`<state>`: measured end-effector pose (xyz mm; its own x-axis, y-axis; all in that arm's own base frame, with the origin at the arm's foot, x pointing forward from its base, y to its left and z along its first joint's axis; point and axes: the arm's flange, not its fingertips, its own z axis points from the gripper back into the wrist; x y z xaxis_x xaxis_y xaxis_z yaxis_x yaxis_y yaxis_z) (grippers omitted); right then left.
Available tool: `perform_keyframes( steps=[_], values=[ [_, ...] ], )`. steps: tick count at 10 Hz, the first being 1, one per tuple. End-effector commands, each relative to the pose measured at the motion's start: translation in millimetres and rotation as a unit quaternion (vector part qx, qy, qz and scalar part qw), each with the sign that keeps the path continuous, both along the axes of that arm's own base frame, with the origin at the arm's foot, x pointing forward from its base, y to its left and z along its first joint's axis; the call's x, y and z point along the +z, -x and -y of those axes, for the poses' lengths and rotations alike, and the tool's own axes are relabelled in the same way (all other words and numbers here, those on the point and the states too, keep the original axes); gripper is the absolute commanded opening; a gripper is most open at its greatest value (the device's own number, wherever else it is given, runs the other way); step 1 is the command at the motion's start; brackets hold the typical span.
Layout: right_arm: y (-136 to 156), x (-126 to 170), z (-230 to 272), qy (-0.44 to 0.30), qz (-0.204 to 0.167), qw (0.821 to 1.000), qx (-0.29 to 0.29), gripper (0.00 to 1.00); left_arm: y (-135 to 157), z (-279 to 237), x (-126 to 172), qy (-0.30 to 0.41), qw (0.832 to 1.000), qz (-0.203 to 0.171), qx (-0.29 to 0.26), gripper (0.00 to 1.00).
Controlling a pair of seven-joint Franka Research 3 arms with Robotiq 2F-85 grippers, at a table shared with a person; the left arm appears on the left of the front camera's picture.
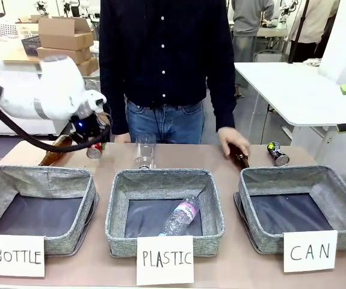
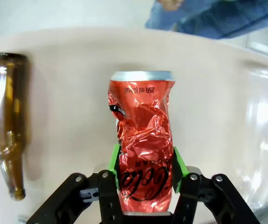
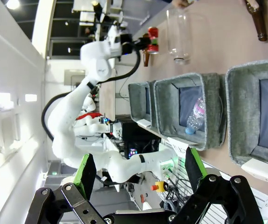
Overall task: Sort the can waste into the basket.
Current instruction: Pick up the can waste from the table and place it in the right Fabric basket.
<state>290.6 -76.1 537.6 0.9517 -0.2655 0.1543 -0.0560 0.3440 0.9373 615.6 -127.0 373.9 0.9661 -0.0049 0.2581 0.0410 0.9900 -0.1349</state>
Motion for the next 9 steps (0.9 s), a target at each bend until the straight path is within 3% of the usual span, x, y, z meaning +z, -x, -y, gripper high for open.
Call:
perform_keyframes(
  steps=[1, 2, 3, 4, 5, 6, 7, 8, 9],
  values=[
    [-3, 1, -1, -0.008, 0.016, 1.000, 0.004, 1.00, 76, -50, 81, 0.086, 0.993, 0.024, -0.075, 0.00],
    [-3, 1, -1, -0.008, 0.016, 1.000, 0.004, 1.00, 125, -72, 118, 0.147, 0.976, 0.043, -0.155, 0.00],
    [-3, 1, -1, -0.008, 0.016, 1.000, 0.004, 1.00, 172, -89, 136, 0.186, 0.953, 0.047, -0.235, 0.00],
    [-3, 1, -1, -0.008, 0.016, 1.000, 0.004, 1.00, 235, -109, 143, 0.236, 0.883, 0.032, -0.406, 0.00],
    [-3, 1, -1, -0.008, 0.016, 1.000, 0.004, 1.00, 271, -119, 138, 0.234, 0.856, 0.049, -0.457, 0.00],
    [-3, 1, -1, -0.008, 0.016, 1.000, 0.004, 1.00, 287, -128, 133, 0.245, 0.855, 0.072, -0.452, 0.00],
    [-3, 1, -1, -0.008, 0.016, 1.000, 0.004, 1.00, 285, -133, 127, 0.242, 0.875, 0.070, -0.413, 0.00],
    [-3, 1, -1, -0.008, 0.016, 1.000, 0.004, 1.00, 276, -95, 148, 0.236, 0.893, 0.086, -0.373, 0.00],
    [-3, 1, -1, -0.008, 0.016, 1.000, 0.004, 1.00, 276, -95, 148, 0.236, 0.893, 0.086, -0.373, 0.00]
  ],
)
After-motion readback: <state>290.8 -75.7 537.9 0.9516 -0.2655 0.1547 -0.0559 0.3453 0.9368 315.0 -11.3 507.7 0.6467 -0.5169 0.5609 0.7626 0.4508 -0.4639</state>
